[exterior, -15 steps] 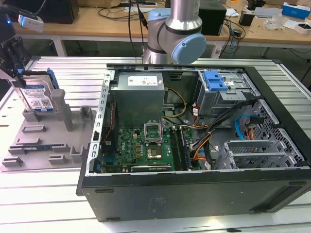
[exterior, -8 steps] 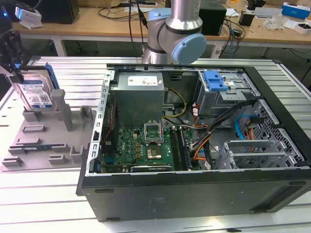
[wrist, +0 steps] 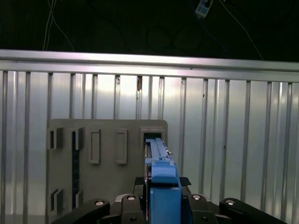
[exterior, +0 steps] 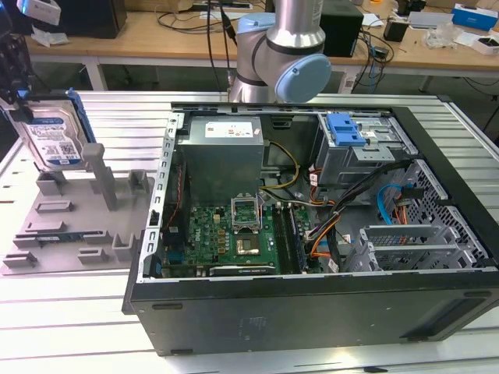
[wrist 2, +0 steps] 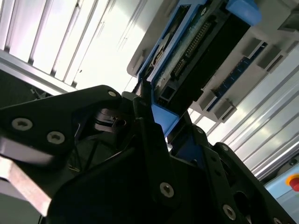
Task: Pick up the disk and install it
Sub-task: 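Pick up the disk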
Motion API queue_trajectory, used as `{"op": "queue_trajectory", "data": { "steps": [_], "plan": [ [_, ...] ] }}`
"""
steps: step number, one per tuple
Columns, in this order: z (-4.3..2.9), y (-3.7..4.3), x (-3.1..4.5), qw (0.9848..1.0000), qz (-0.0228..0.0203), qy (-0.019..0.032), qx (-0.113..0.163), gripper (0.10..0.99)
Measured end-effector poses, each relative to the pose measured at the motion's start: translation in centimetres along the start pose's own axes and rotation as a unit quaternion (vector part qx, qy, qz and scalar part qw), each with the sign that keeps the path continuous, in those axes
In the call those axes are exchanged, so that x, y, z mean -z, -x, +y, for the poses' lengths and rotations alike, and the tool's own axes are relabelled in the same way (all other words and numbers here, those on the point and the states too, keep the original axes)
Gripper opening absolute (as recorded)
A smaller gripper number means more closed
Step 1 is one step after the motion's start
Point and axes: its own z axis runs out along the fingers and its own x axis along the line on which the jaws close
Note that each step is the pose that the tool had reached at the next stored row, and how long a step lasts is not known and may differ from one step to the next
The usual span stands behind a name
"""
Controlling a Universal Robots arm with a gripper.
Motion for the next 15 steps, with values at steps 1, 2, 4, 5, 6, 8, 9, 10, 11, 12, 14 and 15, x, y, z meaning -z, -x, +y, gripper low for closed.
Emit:
{"op": "queue_trajectory", "data": {
  "steps": [1,2,4,5,6,8,9,10,11,12,14,15],
  "plan": [
    [0.00,0.00,0.23,1.0000,-0.0002,-0.0001,0.000,0.369],
    [0.00,0.01,0.63,1.0000,-0.0004,-0.0003,0.000,0.369],
    [0.00,0.01,1.42,1.0000,-0.0009,-0.0004,0.000,0.369],
    [-0.01,0.02,1.71,1.0000,-0.0011,-0.0005,0.000,0.369],
    [-0.01,0.02,2.07,1.0000,-0.0014,-0.0005,0.000,0.369],
    [-0.01,0.03,2.92,1.0000,-0.0021,-0.0007,0.000,0.369],
    [-0.02,0.03,3.38,1.0000,-0.0026,-0.0009,0.000,0.369],
    [-0.02,0.03,3.67,1.0000,-0.0029,-0.0010,0.000,0.369],
    [-0.02,0.04,4.00,1.0000,-0.0034,-0.0011,0.000,0.369],
    [-0.03,0.04,4.32,1.0000,-0.0038,-0.0011,0.000,0.369],
    [-0.04,0.05,5.00,1.0000,-0.0047,-0.0014,0.000,0.369],
    [-0.04,0.05,5.41,1.0000,-0.0053,-0.0015,0.000,0.369]
  ]
}}
